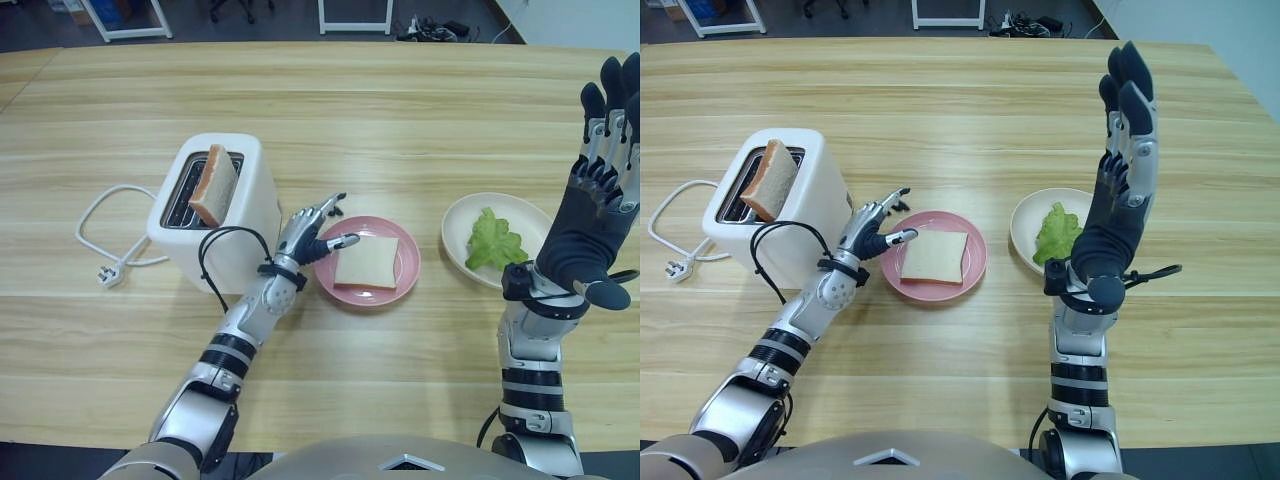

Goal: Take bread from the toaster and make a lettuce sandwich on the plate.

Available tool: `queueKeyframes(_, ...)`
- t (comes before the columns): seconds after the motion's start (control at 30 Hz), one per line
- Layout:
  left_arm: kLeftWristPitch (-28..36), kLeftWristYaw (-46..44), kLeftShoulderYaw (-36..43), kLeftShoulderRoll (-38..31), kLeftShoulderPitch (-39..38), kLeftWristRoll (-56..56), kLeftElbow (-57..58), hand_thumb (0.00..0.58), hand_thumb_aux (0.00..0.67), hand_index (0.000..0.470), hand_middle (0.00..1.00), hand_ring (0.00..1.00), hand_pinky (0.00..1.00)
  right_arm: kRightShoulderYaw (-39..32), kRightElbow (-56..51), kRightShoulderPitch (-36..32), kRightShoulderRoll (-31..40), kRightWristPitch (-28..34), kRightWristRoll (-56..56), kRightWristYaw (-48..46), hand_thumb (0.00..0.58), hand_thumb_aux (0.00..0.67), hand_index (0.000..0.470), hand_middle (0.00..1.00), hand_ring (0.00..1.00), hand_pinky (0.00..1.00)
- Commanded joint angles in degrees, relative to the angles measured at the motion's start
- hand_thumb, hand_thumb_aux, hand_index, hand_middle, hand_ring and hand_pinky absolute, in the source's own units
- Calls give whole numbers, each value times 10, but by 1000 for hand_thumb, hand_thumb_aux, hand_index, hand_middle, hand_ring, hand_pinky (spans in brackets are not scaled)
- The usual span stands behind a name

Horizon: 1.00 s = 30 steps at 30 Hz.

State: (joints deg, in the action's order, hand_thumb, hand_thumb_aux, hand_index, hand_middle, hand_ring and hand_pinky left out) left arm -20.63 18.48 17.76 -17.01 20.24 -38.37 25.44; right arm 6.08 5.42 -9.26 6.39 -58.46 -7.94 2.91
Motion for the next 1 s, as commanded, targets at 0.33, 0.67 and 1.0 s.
queueKeyframes(0.33, -59, 106, -125, 21, -56, 67, -358, 0, 0, 0, 0, 0, 0, 87, -239, -87, 165, 131, -303, 170, 0, 0, 0, 0, 0, 0)
queueKeyframes(0.67, -89, 86, -196, 52, -93, 113, -487, 0, 0, 0, 0, 0, 0, -165, -540, -206, 390, 284, -610, 421, 0, 0, 0, 0, 0, 0)
queueKeyframes(1.0, -100, 50, -206, 68, -99, 118, -465, 0, 0, 0, 0, 0, 0, -322, -614, -234, 451, 274, -644, 472, 18, 11, 7, 0, 0, 0)
